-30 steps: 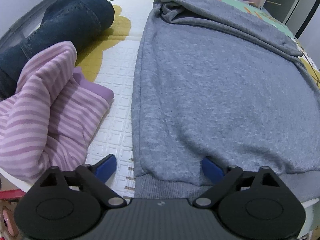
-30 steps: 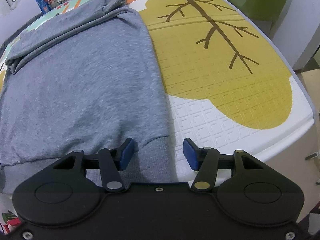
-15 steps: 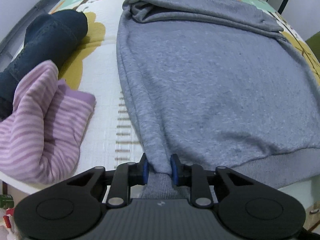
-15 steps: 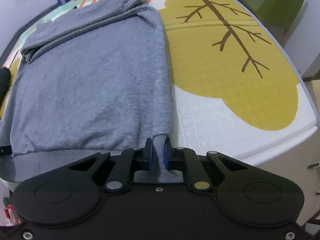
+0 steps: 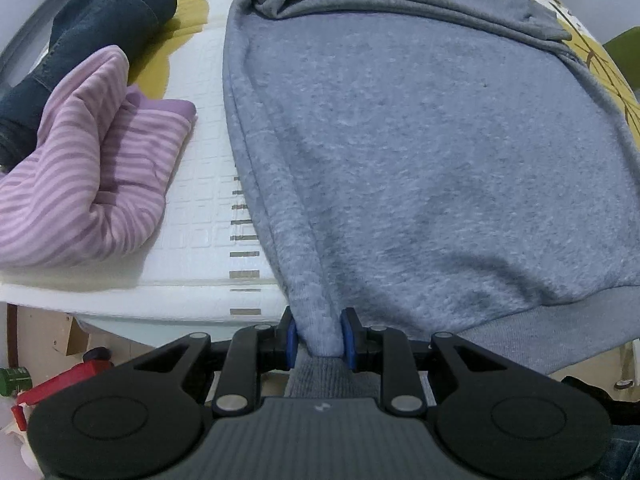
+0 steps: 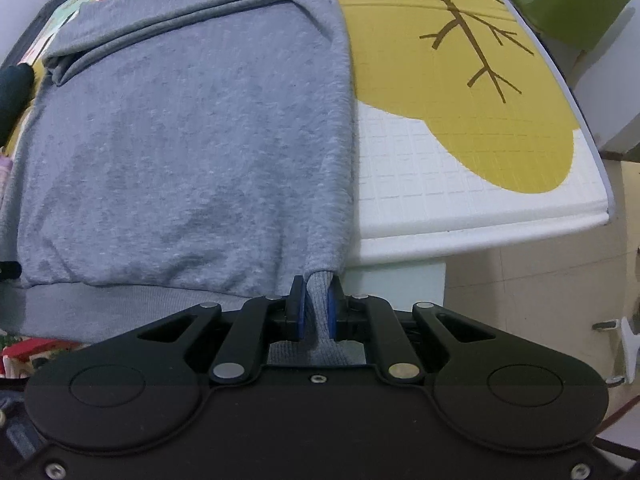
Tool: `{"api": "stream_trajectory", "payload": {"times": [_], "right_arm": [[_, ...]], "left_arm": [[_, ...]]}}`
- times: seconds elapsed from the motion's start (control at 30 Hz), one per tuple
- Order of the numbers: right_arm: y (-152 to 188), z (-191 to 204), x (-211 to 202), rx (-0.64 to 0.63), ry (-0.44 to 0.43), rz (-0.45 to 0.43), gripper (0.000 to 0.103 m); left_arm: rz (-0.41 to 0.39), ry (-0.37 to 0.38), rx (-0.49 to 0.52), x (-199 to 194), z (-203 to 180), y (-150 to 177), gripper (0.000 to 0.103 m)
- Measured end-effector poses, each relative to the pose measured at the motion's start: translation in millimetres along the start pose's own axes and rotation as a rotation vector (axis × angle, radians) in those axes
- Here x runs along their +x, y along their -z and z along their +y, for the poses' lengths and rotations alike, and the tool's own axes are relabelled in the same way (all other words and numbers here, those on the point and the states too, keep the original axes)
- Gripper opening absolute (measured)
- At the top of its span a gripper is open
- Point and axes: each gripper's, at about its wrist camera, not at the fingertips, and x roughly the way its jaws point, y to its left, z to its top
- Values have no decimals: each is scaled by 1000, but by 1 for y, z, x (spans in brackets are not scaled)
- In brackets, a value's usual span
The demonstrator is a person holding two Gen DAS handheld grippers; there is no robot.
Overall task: Fold clothes
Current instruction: 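Grasp the ribbed hem with both grippers, then lift the hem with both grippers and fold it over onto the collar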
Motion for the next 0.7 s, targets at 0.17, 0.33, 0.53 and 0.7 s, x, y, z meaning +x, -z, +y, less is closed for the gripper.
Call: {"api": "stream_trajectory", "payload": {"times": [0.17, 0.33, 0.53, 0.7], "right_arm": [[-15, 3, -17, -20, -33, -56, 9], [-41, 8, -38, -51, -84, -165, 9], [-83, 11, -62, -84, -130, -318, 8], [-125, 15, -69, -89, -135, -423, 8]], "left_arm": [[-58, 26, -13, -18, 0, -3, 23], [-168, 43, -45, -40, -1, -22, 22], [-308, 18, -61, -62, -8, -52, 19], [-412, 2, -90, -76, -11, -84, 18]]}}
